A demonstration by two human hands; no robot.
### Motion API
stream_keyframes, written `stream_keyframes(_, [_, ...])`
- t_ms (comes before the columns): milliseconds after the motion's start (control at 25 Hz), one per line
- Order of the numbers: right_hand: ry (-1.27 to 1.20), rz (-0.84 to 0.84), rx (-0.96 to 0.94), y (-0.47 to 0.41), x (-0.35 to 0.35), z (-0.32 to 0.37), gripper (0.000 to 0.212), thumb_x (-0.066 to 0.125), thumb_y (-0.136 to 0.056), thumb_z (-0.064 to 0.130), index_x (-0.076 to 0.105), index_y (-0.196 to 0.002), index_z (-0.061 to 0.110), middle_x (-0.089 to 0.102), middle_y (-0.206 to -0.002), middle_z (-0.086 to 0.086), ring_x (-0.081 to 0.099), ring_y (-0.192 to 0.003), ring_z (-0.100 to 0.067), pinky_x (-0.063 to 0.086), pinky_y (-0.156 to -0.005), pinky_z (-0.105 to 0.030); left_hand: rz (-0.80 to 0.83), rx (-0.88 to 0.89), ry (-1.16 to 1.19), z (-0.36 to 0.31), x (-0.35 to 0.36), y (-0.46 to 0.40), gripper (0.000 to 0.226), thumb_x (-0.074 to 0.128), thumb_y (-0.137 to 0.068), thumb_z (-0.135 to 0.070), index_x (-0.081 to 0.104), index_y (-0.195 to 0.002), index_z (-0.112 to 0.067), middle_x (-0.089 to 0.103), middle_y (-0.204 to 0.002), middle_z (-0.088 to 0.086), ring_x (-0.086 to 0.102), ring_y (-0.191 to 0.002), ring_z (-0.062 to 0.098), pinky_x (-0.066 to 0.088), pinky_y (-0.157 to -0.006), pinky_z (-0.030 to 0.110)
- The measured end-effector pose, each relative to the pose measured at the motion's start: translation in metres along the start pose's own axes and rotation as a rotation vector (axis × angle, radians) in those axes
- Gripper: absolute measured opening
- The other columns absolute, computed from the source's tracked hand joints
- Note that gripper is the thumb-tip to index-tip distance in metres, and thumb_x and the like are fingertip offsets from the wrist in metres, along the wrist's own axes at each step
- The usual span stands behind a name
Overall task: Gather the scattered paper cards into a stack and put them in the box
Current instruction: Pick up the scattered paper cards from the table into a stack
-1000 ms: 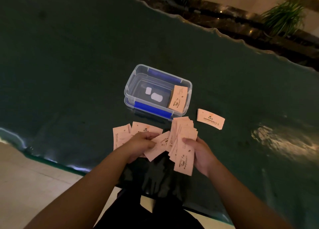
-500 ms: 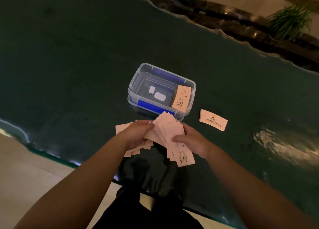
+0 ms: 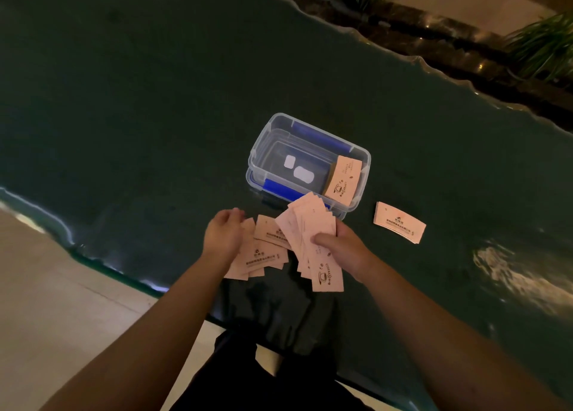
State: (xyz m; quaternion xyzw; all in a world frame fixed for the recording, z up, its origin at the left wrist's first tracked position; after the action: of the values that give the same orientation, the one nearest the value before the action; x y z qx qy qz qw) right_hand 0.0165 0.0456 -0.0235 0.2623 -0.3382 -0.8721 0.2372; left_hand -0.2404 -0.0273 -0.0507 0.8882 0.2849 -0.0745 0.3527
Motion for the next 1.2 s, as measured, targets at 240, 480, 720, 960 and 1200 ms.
stream_keyframes(240, [0.18, 0.081, -0.06, -0.023, 0.022, 0.013, 0.042, 0.074, -0.093, 0.029, 0.051, -0.124, 0.046, 0.064, -0.116, 0.012, 0.066, -0.103, -0.011, 0.055, -0.078, -0.035, 0.063, 0.107, -0.47, 0.036, -0.029, -0.005, 0.064, 0.08, -0.08, -0.033, 0.055, -0.137, -0.019, 0.054, -0.129, 0.005, 0.059, -0.116, 0.026, 0.057, -0.095, 0.045])
stream_keyframes(480, [0.343, 0.071, -0.076, -0.027, 0.03, 0.017, 0.058, 0.082, -0.084, 0.029, 0.05, -0.131, 0.04, 0.061, -0.129, 0.007, 0.062, -0.116, -0.018, 0.056, -0.09, -0.045, 0.111, 0.217, -0.618, 0.042, -0.013, 0.008, 0.08, 0.09, -0.073, -0.034, 0.049, -0.141, -0.02, 0.045, -0.142, 0.007, 0.052, -0.126, 0.026, 0.051, -0.106, 0.044])
stream_keyframes(720, [0.431, 0.154, -0.077, -0.02, 0.036, 0.021, 0.073, 0.083, -0.079, 0.031, 0.045, -0.141, 0.039, 0.06, -0.134, 0.003, 0.063, -0.121, -0.024, 0.059, -0.097, -0.053, 0.137, 0.171, -0.63, 0.056, -0.015, 0.014, 0.092, 0.097, -0.061, -0.041, 0.047, -0.137, -0.023, 0.048, -0.131, 0.001, 0.057, -0.116, 0.021, 0.054, -0.099, 0.041])
stream_keyframes(960, [0.694, 0.353, -0.163, -0.007, 0.068, 0.03, 0.092, 0.088, -0.069, 0.034, 0.041, -0.148, 0.043, 0.044, -0.138, 0.007, 0.056, -0.12, -0.018, 0.058, -0.099, -0.05, 0.149, 0.276, -0.652, 0.059, -0.015, 0.019, 0.086, 0.089, -0.072, -0.045, 0.05, -0.146, -0.023, 0.046, -0.142, 0.002, 0.054, -0.125, 0.022, 0.045, -0.11, 0.039])
stream_keyframes(1200, [0.853, 0.285, -0.244, -0.006, 0.08, 0.026, 0.102, 0.089, -0.067, 0.043, 0.035, -0.153, 0.041, 0.041, -0.15, 0.005, 0.042, -0.133, -0.019, 0.048, -0.108, -0.051, 0.111, 0.316, -0.584, 0.062, -0.019, 0.028, 0.077, 0.086, -0.077, -0.041, 0.055, -0.144, -0.021, 0.049, -0.137, 0.001, 0.052, -0.125, 0.022, 0.046, -0.107, 0.037])
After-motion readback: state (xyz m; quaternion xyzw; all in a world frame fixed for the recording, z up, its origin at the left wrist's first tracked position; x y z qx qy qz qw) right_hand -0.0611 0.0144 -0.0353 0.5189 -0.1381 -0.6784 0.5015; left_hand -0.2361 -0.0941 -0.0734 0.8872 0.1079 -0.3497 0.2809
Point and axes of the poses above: each hand's wrist, its own y-axis away from the middle knuckle, its own x-axis out of the palm, z = x × y, the point moved 7 cm from there along -y, towards the middle knuckle
